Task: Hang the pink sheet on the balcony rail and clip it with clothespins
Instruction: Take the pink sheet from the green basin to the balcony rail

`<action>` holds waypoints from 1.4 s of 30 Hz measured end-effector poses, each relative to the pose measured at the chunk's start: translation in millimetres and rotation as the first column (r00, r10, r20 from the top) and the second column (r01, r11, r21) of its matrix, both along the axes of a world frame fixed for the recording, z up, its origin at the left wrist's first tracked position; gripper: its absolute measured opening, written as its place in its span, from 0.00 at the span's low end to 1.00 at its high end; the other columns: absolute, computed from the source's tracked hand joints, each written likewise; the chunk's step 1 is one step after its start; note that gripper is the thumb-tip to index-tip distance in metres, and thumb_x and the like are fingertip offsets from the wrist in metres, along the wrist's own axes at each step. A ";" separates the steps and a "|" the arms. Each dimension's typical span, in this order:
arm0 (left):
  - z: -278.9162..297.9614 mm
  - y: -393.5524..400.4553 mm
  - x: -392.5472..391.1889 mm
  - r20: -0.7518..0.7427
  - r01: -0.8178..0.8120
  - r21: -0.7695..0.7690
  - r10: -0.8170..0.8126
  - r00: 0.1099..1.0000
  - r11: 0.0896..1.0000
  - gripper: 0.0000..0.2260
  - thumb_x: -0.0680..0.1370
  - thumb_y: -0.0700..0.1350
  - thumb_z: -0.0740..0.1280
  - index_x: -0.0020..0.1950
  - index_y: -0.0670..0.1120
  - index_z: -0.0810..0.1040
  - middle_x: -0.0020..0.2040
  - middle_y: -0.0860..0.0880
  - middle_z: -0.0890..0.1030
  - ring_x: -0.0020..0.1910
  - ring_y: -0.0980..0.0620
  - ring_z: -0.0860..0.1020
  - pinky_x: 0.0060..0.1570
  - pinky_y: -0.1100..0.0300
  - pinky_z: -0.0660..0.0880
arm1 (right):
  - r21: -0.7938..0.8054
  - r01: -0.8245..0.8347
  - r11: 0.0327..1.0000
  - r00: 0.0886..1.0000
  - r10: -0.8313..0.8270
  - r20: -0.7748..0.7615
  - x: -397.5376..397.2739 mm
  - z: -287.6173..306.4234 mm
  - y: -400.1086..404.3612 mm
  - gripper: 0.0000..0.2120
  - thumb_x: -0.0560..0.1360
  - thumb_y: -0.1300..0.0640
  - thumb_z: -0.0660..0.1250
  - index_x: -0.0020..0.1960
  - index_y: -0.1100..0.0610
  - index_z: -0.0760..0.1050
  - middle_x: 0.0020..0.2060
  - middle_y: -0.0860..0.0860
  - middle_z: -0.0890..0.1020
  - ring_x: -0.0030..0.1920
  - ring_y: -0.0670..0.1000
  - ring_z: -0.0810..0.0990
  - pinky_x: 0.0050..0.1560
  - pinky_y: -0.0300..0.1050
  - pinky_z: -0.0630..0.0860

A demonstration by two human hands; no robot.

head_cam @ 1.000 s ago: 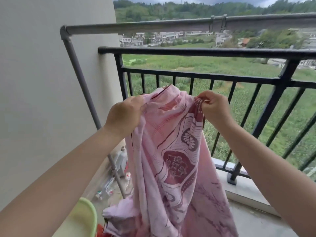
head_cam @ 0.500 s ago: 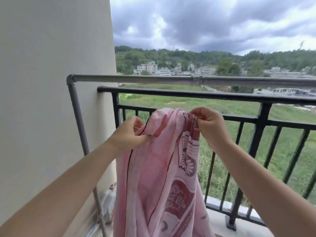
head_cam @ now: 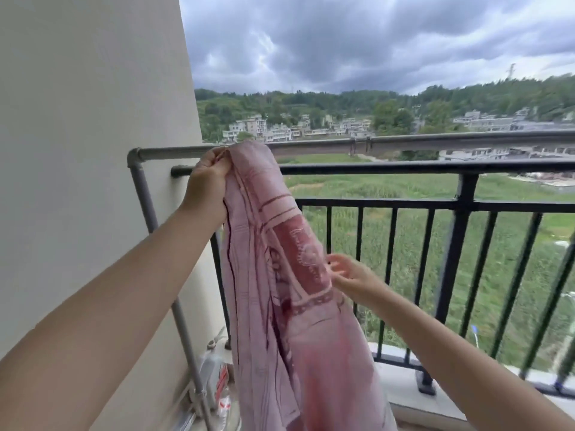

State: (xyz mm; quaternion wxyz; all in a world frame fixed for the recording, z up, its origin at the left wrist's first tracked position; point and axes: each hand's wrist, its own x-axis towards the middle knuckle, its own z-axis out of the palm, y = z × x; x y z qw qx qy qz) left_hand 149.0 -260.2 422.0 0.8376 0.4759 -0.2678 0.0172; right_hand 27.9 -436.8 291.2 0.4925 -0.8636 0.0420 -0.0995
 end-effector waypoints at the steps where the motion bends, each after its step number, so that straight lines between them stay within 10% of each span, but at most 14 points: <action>1: -1.3 4.1 1.4 -0.019 -0.002 -0.017 0.002 1.000 1.000 0.12 0.78 0.35 0.56 0.37 0.46 0.72 0.24 0.55 0.80 0.27 0.59 0.78 0.32 0.67 0.77 | -0.030 -0.077 0.997 0.989 0.072 -0.126 1.9 -21.8 9.1 0.14 0.76 0.53 0.58 0.60 0.56 0.69 0.50 0.49 0.76 0.51 0.47 0.75 0.48 0.37 0.74; 6: -21.5 24.5 12.2 -0.061 -0.124 0.054 0.128 0.990 0.991 0.13 0.78 0.36 0.57 0.35 0.47 0.71 0.27 0.53 0.79 0.30 0.57 0.76 0.35 0.64 0.75 | 0.024 -0.215 0.976 0.928 0.213 -0.305 4.0 -97.1 55.4 0.26 0.68 0.43 0.63 0.58 0.59 0.72 0.55 0.55 0.79 0.49 0.42 0.76 0.49 0.35 0.71; 10: -27.1 41.7 24.8 -0.045 -0.203 0.109 0.209 0.977 0.973 0.12 0.77 0.36 0.57 0.35 0.47 0.70 0.34 0.49 0.75 0.33 0.56 0.74 0.36 0.65 0.74 | -0.326 -0.124 0.937 0.941 0.007 -0.338 19.3 -119.7 74.7 0.10 0.74 0.57 0.62 0.43 0.64 0.77 0.39 0.58 0.81 0.41 0.52 0.76 0.32 0.40 0.65; 13: -34.2 56.7 39.6 -0.001 -0.163 0.341 0.174 0.985 0.926 0.13 0.76 0.34 0.58 0.33 0.46 0.71 0.29 0.49 0.77 0.32 0.53 0.73 0.34 0.62 0.72 | -0.197 0.155 0.968 0.965 -0.191 -0.180 37.8 -102.6 66.7 0.16 0.69 0.70 0.57 0.26 0.57 0.68 0.26 0.51 0.70 0.32 0.51 0.69 0.29 0.41 0.58; 17: -46.3 73.2 45.6 0.254 -0.287 0.907 0.141 0.957 0.308 0.09 0.73 0.37 0.61 0.32 0.44 0.71 0.29 0.48 0.71 0.29 0.51 0.66 0.25 0.64 0.62 | -0.022 0.271 0.962 0.962 -0.272 -0.021 61.8 -36.5 57.9 0.08 0.73 0.66 0.58 0.41 0.68 0.75 0.32 0.55 0.74 0.33 0.52 0.71 0.31 0.42 0.67; 19: -52.6 72.4 39.7 0.284 -0.283 0.958 0.015 0.959 -0.046 0.06 0.72 0.37 0.58 0.37 0.41 0.73 0.33 0.46 0.69 0.31 0.49 0.66 0.27 0.62 0.61 | 0.036 0.255 0.966 0.965 -0.257 0.055 70.1 -3.4 59.7 0.09 0.75 0.67 0.56 0.45 0.68 0.74 0.34 0.56 0.75 0.34 0.53 0.70 0.31 0.44 0.68; 21: -57.0 70.5 37.2 0.272 -0.282 0.937 -0.078 0.959 -0.204 0.07 0.71 0.35 0.56 0.43 0.39 0.73 0.40 0.44 0.72 0.38 0.48 0.69 0.32 0.60 0.65 | 0.080 0.273 0.959 0.945 -0.283 0.164 73.3 28.3 58.9 0.12 0.73 0.71 0.53 0.47 0.67 0.75 0.32 0.54 0.75 0.34 0.53 0.71 0.31 0.44 0.68; 25: -64.8 67.0 29.7 -0.047 0.121 0.976 -0.365 0.930 0.183 0.23 0.74 0.40 0.64 0.68 0.46 0.62 0.59 0.49 0.67 0.61 0.50 0.68 0.58 0.59 0.67 | 0.040 0.274 0.961 0.918 -0.274 0.286 82.0 78.8 45.3 0.14 0.71 0.71 0.54 0.45 0.62 0.77 0.30 0.51 0.74 0.32 0.51 0.70 0.30 0.40 0.64; 29: -88.0 47.9 13.4 0.032 0.096 0.974 -0.545 0.838 0.204 0.27 0.72 0.48 0.68 0.68 0.50 0.63 0.58 0.51 0.74 0.56 0.55 0.75 0.58 0.62 0.73 | 0.019 0.348 0.937 0.887 -0.336 0.318 91.0 109.8 33.7 0.13 0.69 0.72 0.52 0.39 0.67 0.75 0.30 0.55 0.73 0.31 0.52 0.67 0.31 0.42 0.62; 34: -96.9 28.3 23.6 0.391 -0.278 0.881 -0.257 0.884 0.384 0.06 0.76 0.39 0.60 0.51 0.43 0.75 0.44 0.45 0.78 0.41 0.48 0.75 0.43 0.57 0.72 | -0.014 0.423 0.906 0.843 -0.388 0.372 89.0 126.7 23.8 0.13 0.68 0.71 0.53 0.45 0.76 0.72 0.34 0.56 0.71 0.33 0.52 0.66 0.32 0.42 0.62; 37: -88.3 32.8 48.3 0.299 -0.239 0.771 -0.003 0.954 0.591 0.06 0.78 0.40 0.57 0.44 0.44 0.72 0.41 0.40 0.77 0.42 0.42 0.75 0.46 0.46 0.74 | 0.016 0.406 0.914 0.833 -0.377 0.406 81.1 123.9 10.5 0.09 0.69 0.68 0.58 0.42 0.75 0.73 0.32 0.56 0.71 0.34 0.52 0.66 0.33 0.42 0.61; 42: -67.3 31.5 67.8 0.095 -0.204 0.519 0.181 0.979 0.830 0.16 0.79 0.38 0.50 0.37 0.55 0.68 0.39 0.45 0.72 0.33 0.51 0.72 0.26 0.61 0.70 | -0.088 0.212 0.973 0.955 -0.187 0.230 58.2 94.4 5.0 0.10 0.73 0.62 0.62 0.40 0.71 0.74 0.33 0.57 0.72 0.34 0.53 0.68 0.31 0.42 0.63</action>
